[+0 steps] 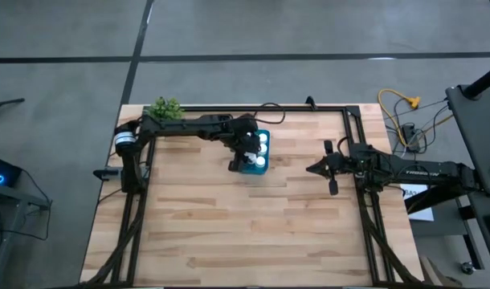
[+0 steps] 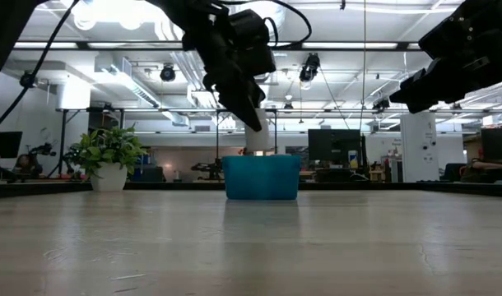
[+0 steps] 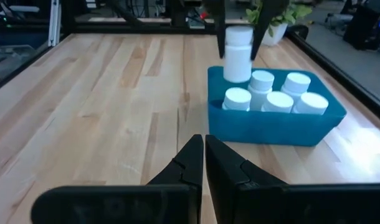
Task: Pick and place pill bottles into a basket
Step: Put the white pill bottle into the blue bin
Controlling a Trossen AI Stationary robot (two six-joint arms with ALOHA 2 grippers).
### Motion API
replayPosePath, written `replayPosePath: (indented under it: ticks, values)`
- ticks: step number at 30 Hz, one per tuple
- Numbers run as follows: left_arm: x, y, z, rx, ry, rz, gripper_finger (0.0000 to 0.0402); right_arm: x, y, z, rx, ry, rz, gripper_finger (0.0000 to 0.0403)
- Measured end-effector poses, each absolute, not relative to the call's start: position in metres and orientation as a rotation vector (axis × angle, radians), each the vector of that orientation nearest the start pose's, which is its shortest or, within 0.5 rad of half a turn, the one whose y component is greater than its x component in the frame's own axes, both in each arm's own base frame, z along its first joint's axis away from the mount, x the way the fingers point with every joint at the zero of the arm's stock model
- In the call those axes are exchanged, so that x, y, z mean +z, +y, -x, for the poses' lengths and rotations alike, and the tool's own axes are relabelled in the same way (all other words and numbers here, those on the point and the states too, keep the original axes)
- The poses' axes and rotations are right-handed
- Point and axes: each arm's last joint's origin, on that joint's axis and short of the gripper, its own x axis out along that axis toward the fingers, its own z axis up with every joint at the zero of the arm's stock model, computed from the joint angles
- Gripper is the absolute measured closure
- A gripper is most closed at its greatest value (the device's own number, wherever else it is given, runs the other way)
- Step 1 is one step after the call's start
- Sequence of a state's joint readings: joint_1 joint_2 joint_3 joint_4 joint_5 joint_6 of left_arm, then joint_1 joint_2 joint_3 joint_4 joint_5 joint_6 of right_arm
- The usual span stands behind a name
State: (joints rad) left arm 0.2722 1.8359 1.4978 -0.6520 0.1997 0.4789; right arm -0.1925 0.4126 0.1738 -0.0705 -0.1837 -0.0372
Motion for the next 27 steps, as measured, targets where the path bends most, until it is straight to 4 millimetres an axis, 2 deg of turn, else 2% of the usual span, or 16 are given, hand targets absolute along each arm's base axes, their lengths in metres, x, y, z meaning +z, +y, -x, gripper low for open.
replayPosePath:
  ticks: [16, 27]
  values:
    - [0.238, 0.100, -0.375, -0.175, 0.984, -0.196, 0.0240, 0.183, -0.018, -0.121, 0.001, 0.279, -0.007, 0.0394]
    - [0.220, 0.098, -0.371, -0.196, 0.994, -0.176, 0.0240, 0.183, -0.018, -0.121, 0.001, 0.280, -0.009, 0.0394]
